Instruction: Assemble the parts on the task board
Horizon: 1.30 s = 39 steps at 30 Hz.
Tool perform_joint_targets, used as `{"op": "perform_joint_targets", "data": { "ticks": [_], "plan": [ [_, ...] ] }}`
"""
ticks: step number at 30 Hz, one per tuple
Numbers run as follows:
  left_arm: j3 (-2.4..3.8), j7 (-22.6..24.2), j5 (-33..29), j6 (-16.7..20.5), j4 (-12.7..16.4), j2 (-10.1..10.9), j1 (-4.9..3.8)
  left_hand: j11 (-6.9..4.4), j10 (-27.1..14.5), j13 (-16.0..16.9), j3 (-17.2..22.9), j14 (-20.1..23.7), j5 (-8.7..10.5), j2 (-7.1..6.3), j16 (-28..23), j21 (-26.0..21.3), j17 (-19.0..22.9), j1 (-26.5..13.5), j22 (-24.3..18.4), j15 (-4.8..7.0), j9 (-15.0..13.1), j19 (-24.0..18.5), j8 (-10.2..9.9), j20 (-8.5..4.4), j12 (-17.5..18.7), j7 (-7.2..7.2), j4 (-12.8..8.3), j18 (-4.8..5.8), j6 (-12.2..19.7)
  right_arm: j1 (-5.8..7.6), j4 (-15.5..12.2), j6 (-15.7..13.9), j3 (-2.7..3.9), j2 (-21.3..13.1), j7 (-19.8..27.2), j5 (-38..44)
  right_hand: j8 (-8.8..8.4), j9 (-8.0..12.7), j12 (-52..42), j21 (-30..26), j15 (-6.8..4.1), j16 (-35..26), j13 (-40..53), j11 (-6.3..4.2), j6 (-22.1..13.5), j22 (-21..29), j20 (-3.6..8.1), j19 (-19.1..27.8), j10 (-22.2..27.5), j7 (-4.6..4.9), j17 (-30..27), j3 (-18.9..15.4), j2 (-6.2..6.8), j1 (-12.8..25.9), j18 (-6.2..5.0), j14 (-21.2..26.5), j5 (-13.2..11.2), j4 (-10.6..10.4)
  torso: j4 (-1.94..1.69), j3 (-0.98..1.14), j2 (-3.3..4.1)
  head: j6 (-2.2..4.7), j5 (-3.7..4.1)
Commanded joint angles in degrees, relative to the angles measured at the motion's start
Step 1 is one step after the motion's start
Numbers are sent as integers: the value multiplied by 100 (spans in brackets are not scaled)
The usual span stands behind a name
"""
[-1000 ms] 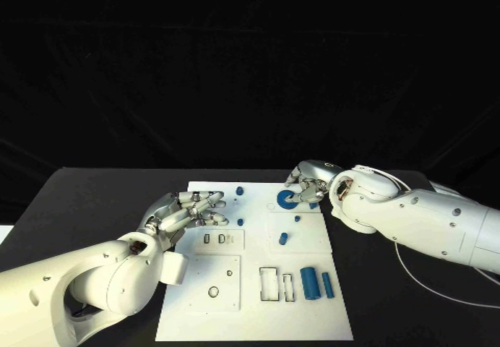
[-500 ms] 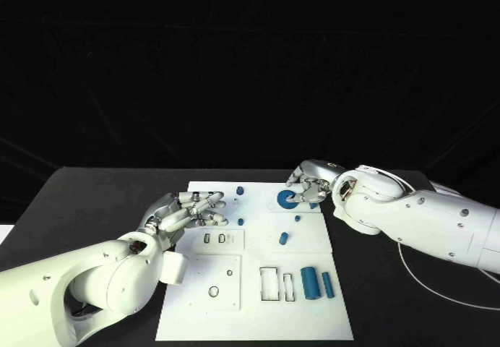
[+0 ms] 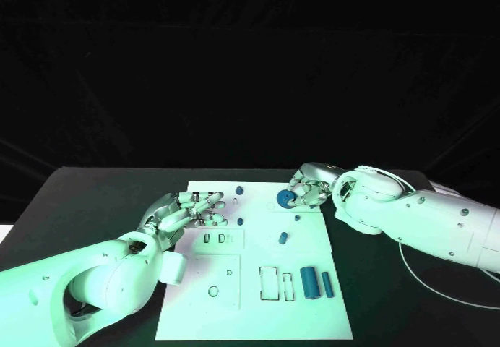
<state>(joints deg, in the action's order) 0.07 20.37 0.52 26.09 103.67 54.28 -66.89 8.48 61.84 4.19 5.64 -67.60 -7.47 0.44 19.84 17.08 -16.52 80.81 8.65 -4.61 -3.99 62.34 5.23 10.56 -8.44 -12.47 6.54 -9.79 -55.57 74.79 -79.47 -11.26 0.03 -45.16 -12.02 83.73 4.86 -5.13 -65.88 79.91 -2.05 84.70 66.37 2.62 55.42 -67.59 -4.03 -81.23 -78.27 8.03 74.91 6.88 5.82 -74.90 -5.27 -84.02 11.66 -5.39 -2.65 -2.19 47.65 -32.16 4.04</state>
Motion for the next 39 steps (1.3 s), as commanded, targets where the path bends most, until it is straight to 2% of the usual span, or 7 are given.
{"op": "perform_joint_targets", "data": {
  "ticks": [1, 29, 31, 34, 35, 36, 39],
  "plan": [
    [3, 7, -4, -127, 4, -9, -4, 15, -35, -9, -7, 38, -18, -23, 30, 11, -14, 15, 7, -14, 1, 15, -16, 4, 19, -8, -31, -41, 25, -12, 25, 220, 2, 21, -74, 17, 29, -9, 17, 20, 37, 23, -5, 8, 40, -5, -19, -3, 18, -17, 485, -27, -1, -14, 90, -413, -19, -7, -6, 0, 3, -11, -2],
    [3, 0, -4, -156, -7, -22, -3, 15, -35, -9, -7, 38, -18, -23, 30, 11, -14, 15, 7, -14, 1, 15, -16, 4, 19, -8, -31, -41, 25, -84, 205, 169, -1, 242, -293, 328, 72, -30, -43, 27, 31, 31, 90, -5, 148, -17, -17, -4, 6, -34, 500, -15, -71, -63, 92, -412, -26, -18, -5, 1, 0, -38, -3],
    [3, -2, -4, -158, -7, -21, -3, 15, -35, -9, -7, 38, -18, -23, 30, 11, -14, 15, 7, -14, 1, 15, -16, 4, 19, -8, -31, -41, 25, -87, 192, 124, -1, 241, -301, 358, 134, -59, -105, 33, 11, 36, 161, -32, 280, -28, -4, -8, -28, -63, 510, 37, -145, -127, 92, -413, -57, 0, -4, 2, 2, -40, -5],
    [3, -4, -4, -160, -7, -21, -3, 15, -35, -9, -7, 38, -18, -23, 30, 11, -14, 15, 7, -14, 1, 15, -16, 4, 19, -8, -31, -41, 25, -92, 178, -54, -1, 237, -273, 388, 267, -124, -229, 52, -44, 47, 299, -103, 550, -67, 38, -25, -100, -143, 532, 234, -337, -328, 98, -416, -339, 92, 1, 3, 1, -41, -5],
    [3, -4, -4, -163, -7, -21, -3, 15, -35, -9, -6, 40, -18, -23, 31, 11, -16, 15, 7, -14, 1, 15, -16, 4, 19, -8, -32, -41, 26, -95, 168, -217, -1, 236, -232, 396, 319, -153, -280, 62, -75, 63, 356, -141, 663, -86, 64, -33, -131, -189, 565, 350, -459, -394, 101, -422, -472, 116, 1, 2, 0, -37, -4],
    [3, -5, -4, -164, -6, -21, -3, 15, -38, -10, -5, 44, -19, -25, 34, 11, -21, 15, 8, -14, 1, 14, -17, 4, 19, -7, -36, -40, 28, -97, 156, -332, -1, 235, -199, 402, 330, -162, -332, 66, -87, 73, 409, -154, 694, -95, 76, -36, -159, -206, 586, 407, -507, -421, 103, -425, -515, 130, 1, 2, 1, -38, -4],
    [3, -6, -4, -175, -9, -19, -2, 15, -38, -10, -5, 44, -19, -25, 34, 11, -21, 15, 8, -14, 1, 14, -17, 4, 19, -7, -36, -40, 28, -108, 87, -734, 0, 237, -97, 460, 344, -179, -458, 85, -108, 90, 537, -176, 742, -136, 100, -52, -228, -232, 620, 514, -561, -464, 112, -431, -541, 168, 0, 4, 1, -37, -6]
  ]
}}
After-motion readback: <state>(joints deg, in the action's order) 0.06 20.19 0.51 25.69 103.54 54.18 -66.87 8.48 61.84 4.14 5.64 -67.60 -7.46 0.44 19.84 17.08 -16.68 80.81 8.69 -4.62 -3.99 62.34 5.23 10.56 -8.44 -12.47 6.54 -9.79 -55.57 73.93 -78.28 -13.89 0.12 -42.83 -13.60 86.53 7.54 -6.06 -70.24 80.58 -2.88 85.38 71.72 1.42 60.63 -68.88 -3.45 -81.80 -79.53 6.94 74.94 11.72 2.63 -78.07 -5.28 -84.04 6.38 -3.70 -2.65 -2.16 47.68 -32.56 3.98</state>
